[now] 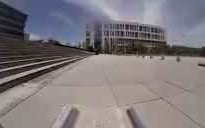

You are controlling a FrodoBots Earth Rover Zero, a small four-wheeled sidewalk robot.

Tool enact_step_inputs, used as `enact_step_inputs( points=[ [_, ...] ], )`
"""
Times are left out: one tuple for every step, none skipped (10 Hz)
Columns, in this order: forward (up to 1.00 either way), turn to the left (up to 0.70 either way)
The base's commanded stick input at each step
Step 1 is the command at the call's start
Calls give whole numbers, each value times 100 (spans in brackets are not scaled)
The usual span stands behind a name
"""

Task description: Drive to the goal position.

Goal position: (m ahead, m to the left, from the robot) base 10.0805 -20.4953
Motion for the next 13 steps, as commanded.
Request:
enact_step_inputs(
  points=[
    [50,0],
    [50,0],
    [50,0],
    [50,0],
    [50,0],
    [50,0],
    [50,-9],
    [50,-50],
    [50,-50],
    [50,-50],
    [50,-50],
    [50,-50],
    [50,-50]
  ],
)
